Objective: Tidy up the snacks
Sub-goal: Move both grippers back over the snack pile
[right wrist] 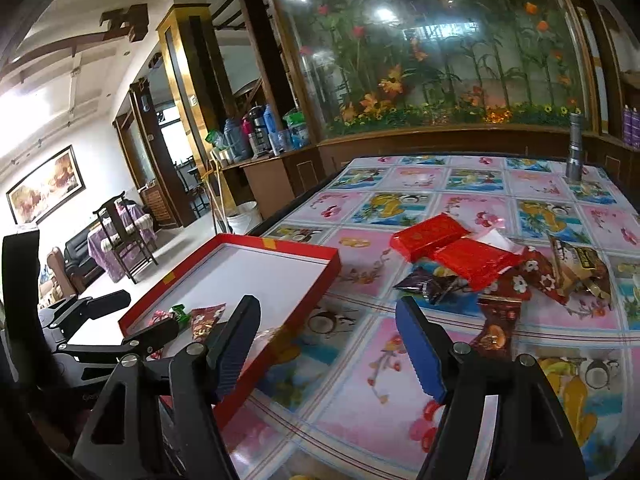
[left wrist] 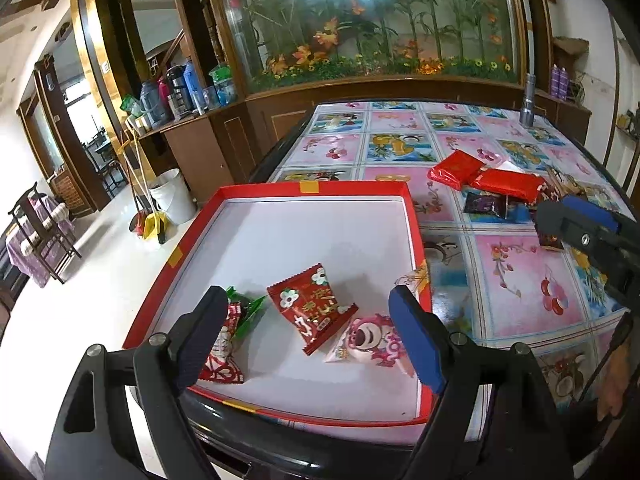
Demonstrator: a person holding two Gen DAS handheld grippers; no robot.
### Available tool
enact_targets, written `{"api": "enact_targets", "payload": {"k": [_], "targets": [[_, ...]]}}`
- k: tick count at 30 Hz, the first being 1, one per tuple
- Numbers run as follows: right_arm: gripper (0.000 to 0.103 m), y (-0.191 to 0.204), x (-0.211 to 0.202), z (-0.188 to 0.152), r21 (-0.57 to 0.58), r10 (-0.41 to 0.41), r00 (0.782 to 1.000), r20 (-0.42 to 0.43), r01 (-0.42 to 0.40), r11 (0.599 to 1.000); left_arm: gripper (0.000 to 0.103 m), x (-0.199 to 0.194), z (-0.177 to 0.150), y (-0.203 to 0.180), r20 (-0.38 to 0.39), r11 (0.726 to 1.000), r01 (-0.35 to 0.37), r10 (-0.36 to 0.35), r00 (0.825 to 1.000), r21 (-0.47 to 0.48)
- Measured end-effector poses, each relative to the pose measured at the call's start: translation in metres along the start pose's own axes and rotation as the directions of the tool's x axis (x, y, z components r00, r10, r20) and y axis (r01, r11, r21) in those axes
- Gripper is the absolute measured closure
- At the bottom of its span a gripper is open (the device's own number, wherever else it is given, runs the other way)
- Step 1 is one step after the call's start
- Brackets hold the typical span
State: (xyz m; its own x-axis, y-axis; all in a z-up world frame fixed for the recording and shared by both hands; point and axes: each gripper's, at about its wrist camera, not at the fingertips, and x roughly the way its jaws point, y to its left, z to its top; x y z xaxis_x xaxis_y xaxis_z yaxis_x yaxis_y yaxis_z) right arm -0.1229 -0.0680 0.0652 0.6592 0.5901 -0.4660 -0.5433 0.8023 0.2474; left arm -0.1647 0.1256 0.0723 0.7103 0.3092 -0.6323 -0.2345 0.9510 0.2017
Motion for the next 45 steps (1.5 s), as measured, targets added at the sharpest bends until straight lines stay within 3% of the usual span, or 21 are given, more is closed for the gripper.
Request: {"api": "enact_targets", "payload": {"k": [27, 45], "targets": [[0.027, -0.124, -0.047, -0.001, 0.232, -0.11, 0.993, 0.052, 0.096, 0.968, 0.02, 0.007, 0.027, -0.104, -0.026, 0.979, 0.032, -0.027, 0.999, 0.202], [0.026, -0.133, -0.051, -0.002, 0.252, -0.123, 0.991, 0.051, 0.107, 0.962, 0.02, 0.016, 0.034, -0.127, -0.044, 0.971, 0.054, -0.045, 0.998, 0.234]]}}
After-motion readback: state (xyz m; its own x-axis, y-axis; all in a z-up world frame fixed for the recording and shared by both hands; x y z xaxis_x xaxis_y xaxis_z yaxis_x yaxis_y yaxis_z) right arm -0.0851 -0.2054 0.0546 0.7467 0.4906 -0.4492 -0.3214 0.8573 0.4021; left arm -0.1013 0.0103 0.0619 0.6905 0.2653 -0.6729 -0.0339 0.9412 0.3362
